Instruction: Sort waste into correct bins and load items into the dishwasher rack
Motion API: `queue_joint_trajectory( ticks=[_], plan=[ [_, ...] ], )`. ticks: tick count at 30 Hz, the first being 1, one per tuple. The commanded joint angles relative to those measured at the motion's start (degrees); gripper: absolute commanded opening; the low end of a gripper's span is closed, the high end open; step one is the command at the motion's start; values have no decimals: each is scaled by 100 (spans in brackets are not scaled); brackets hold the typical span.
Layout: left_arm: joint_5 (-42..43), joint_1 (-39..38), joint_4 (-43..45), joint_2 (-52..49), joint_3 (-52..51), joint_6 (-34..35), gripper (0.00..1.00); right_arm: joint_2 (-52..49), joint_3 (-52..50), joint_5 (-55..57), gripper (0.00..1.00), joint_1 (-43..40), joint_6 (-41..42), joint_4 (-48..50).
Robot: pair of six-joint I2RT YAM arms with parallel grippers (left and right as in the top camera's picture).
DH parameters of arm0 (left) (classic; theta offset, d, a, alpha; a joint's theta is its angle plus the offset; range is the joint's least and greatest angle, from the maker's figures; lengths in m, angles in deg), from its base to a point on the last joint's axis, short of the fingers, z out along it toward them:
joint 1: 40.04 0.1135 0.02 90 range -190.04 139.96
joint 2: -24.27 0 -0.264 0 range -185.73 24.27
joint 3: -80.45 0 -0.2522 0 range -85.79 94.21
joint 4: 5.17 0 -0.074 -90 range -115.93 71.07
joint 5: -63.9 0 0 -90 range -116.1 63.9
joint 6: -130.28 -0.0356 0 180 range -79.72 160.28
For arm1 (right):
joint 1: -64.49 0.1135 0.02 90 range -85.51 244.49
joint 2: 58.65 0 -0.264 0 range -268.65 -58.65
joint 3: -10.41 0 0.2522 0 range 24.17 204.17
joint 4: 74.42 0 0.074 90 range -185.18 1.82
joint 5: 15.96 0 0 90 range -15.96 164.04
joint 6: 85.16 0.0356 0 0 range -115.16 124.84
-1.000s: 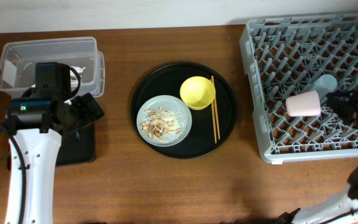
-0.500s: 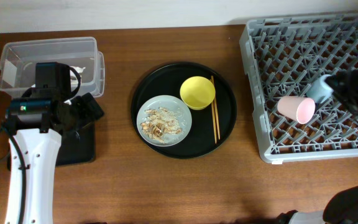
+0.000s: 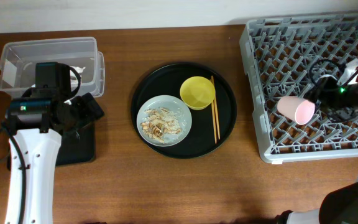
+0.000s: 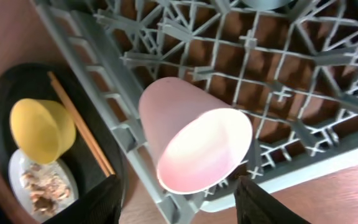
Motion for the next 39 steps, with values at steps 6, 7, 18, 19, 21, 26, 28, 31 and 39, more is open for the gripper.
queue_joint_trajectory(
  ticks=[6, 7, 18, 19, 21, 26, 28, 31, 39],
  plan=[
    [-85, 24, -4, 76, 7, 57, 99, -343, -457, 160, 56, 212, 46, 232],
    [-85, 24, -4, 76, 7, 57, 99, -380, -520, 101, 54, 247, 46, 293],
    [-85, 24, -4, 76, 7, 57, 99, -459, -645, -15, 31, 581, 46, 734],
    [-85, 24, -4, 76, 7, 57, 99, -459, -645, -2, 24, 577, 48, 765],
    [-85, 24, -4, 76, 7, 57, 99, -459, -645, 90, 12, 577, 48, 837],
    [-85, 24, -4, 76, 7, 57, 99, -459, -645, 120, 4, 540, 46, 1209],
    [-85, 24, -4, 76, 7, 57, 99, -459, -645, -116, 4, 415, 44, 1397],
    [-85, 24, -4, 76, 7, 57, 99, -459, -645, -1432, 4, 127, -428, 1606],
    [-85, 24, -4, 76, 7, 57, 99, -492, -645, -3821, 4, -739, -931, 1860]
  ],
)
